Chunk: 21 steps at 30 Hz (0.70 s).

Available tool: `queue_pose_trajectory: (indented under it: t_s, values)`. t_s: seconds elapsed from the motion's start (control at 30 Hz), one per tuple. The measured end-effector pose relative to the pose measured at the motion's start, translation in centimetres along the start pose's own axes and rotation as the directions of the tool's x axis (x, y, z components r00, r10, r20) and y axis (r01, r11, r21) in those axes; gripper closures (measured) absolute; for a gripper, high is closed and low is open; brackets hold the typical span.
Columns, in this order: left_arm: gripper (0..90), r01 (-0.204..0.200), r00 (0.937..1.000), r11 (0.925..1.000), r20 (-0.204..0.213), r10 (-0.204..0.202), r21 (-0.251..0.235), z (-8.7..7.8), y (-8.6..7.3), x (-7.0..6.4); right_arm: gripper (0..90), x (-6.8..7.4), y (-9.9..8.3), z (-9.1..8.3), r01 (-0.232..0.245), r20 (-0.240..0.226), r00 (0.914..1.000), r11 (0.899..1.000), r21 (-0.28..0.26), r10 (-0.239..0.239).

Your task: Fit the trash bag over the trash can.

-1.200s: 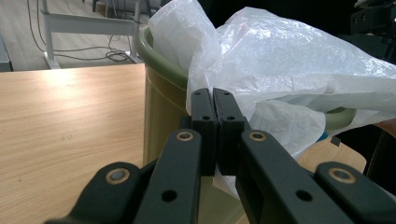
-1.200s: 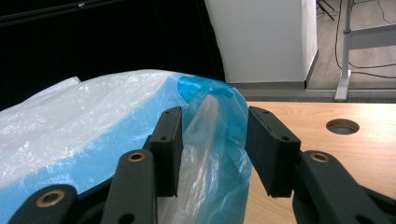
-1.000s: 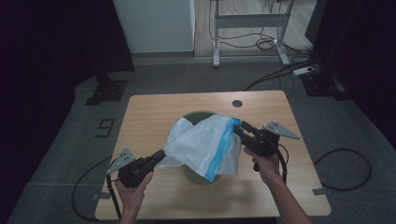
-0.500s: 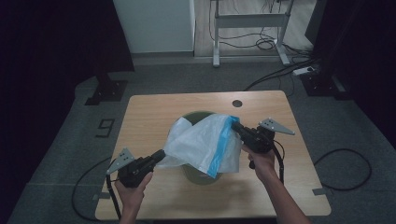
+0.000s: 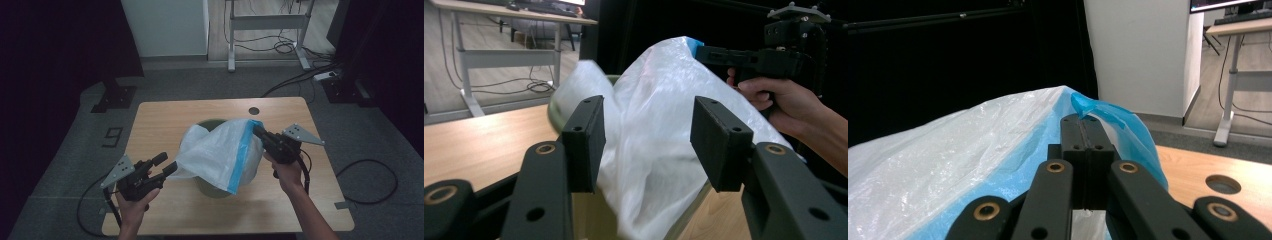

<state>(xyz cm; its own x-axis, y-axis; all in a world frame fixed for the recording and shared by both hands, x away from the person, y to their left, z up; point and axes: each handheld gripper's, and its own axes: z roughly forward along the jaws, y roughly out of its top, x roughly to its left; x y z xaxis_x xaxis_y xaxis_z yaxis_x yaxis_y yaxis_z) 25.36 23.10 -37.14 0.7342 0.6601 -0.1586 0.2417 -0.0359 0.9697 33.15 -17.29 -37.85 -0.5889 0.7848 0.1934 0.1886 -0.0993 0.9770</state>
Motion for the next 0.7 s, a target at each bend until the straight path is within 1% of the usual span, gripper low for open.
queue_pose_trajectory:
  t_s: [0.17, 0.27, 0.4, 0.5, 0.6, 0.67, 0.7]
  values:
    - [47.1, -0.042, 0.9988, 0.998, 0.026, 0.041, 0.048, 1.7, 2.0, -0.3, 89.2, 0.6, 0.6, 0.1, 0.012, -0.012, 0.9999, 1.0, -0.01, -0.012]
    - [46.1, -0.053, 0.9977, 0.9956, 0.046, 0.049, 0.078, 3.1, 2.9, -0.3, 89.2, 0.9, 0.7, 0.4, 0.013, -0.02, 0.9997, 1.0, -0.011, -0.013]
    - [43.8, -0.043, 0.9964, 0.9926, 0.078, 0.034, 0.113, 4.6, 3.3, -0.1, 89.2, 1.4, 0.9, 0.7, 0.017, -0.034, 0.9993, 1.0, -0.013, -0.017]
    - [39.7, -0.042, 0.9955, 0.9861, 0.091, 0.028, 0.16, 5.6, 3.2, 0.0, 89.3, 1.7, 1.0, 0.8, 0.02, -0.043, 0.9989, 1.0, -0.017, -0.02]
    - [37.5, -0.043, 0.9954, 0.9805, 0.092, 0.025, 0.192, 6.4, 3.1, 0.1, 89.2, 2.1, 1.2, 0.9, 0.024, -0.053, 0.9983, 1.0, -0.02, -0.025]
    - [34.7, -0.031, 0.9938, 0.9752, 0.111, 0.007, 0.219, 7.0, 3.1, 0.3, 89.2, 2.2, 1.3, 0.9, 0.023, -0.057, 0.9981, 0.999, -0.023, -0.024]
    - [34.3, -0.028, 0.9927, 0.974, 0.121, 0.001, 0.225, 7.3, 3.1, 0.4, 89.2, 2.3, 1.3, 0.9, 0.022, -0.059, 0.998, 0.999, -0.025, -0.023]
